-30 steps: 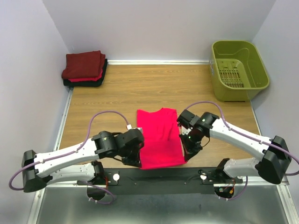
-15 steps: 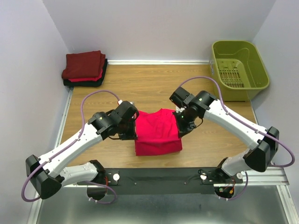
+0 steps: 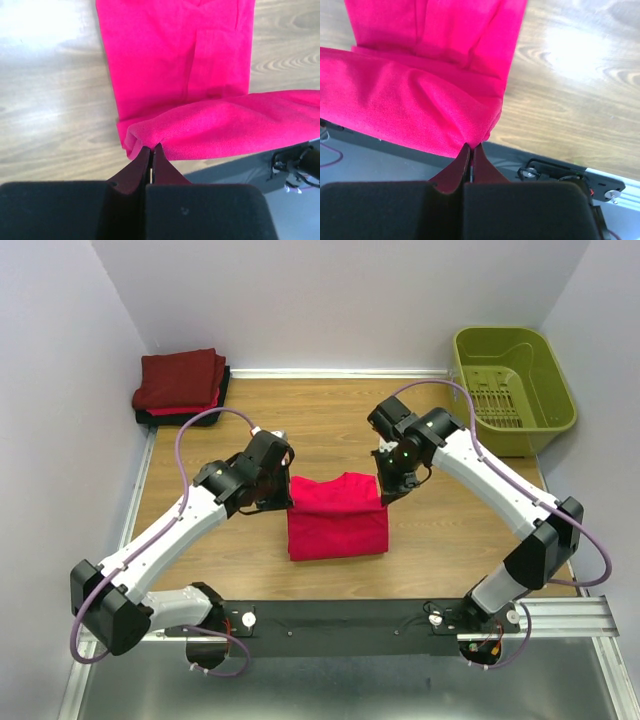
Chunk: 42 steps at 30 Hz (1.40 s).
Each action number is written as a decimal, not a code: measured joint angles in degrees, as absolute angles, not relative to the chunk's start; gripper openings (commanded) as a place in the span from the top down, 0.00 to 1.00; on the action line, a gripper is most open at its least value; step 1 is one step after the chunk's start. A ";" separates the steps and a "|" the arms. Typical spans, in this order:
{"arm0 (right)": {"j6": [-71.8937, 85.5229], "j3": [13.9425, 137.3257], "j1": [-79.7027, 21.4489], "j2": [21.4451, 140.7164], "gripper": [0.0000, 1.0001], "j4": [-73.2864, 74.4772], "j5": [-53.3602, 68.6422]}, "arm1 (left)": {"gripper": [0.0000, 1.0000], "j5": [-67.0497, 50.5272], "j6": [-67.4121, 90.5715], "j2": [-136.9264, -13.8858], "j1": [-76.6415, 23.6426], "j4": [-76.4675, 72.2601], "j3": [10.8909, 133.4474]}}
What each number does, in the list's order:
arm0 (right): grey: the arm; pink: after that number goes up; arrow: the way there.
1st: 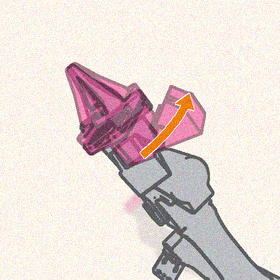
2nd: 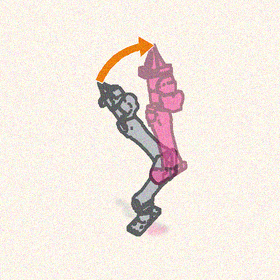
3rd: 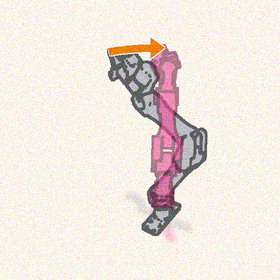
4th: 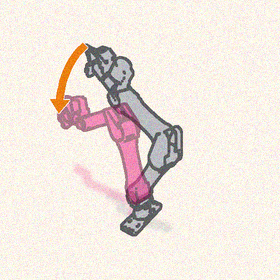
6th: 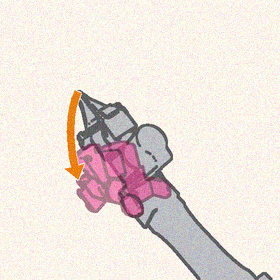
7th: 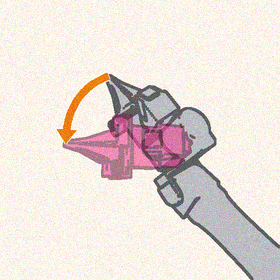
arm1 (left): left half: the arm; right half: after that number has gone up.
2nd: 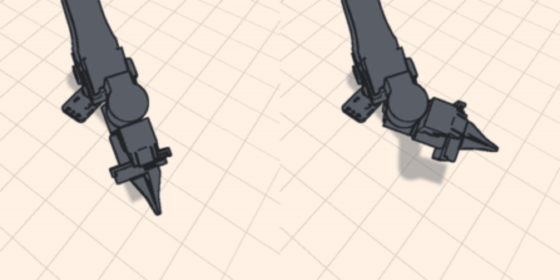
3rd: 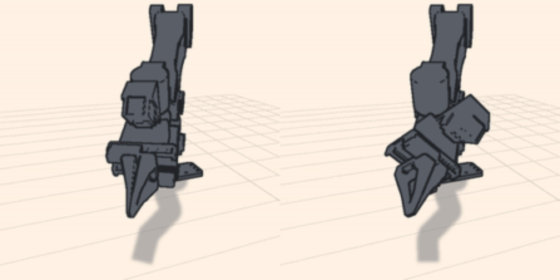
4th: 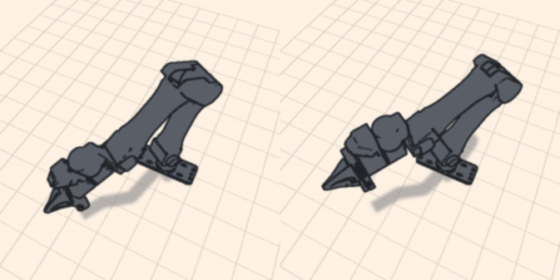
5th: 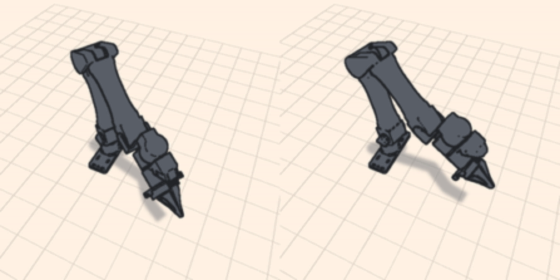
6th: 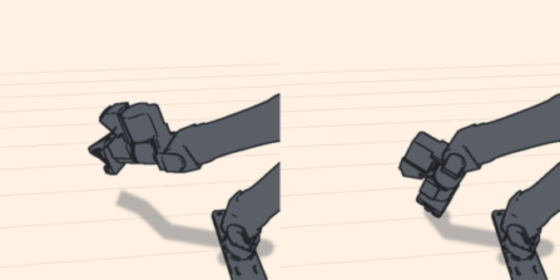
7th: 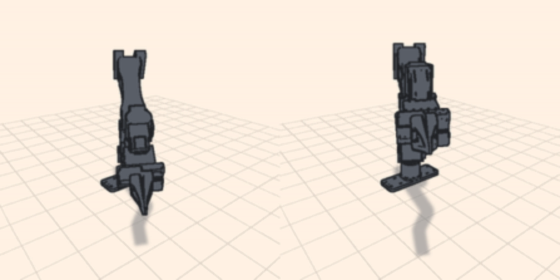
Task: Fold and stack the t-shirts
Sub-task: Fold the tshirt
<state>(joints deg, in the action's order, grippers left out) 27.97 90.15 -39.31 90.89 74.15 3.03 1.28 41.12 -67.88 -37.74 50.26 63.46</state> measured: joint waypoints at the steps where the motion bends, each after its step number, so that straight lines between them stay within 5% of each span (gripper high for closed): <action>1: 27.53 90.63 -38.72 91.46 0.99 74.06 2.98 | 1.00 1.28 40.69 -68.27 -37.36 49.82 63.57; 42: 22.90 88.68 -31.09 106.76 0.99 52.23 -5.37 | 1.00 4.38 36.69 -88.79 -28.84 21.30 59.24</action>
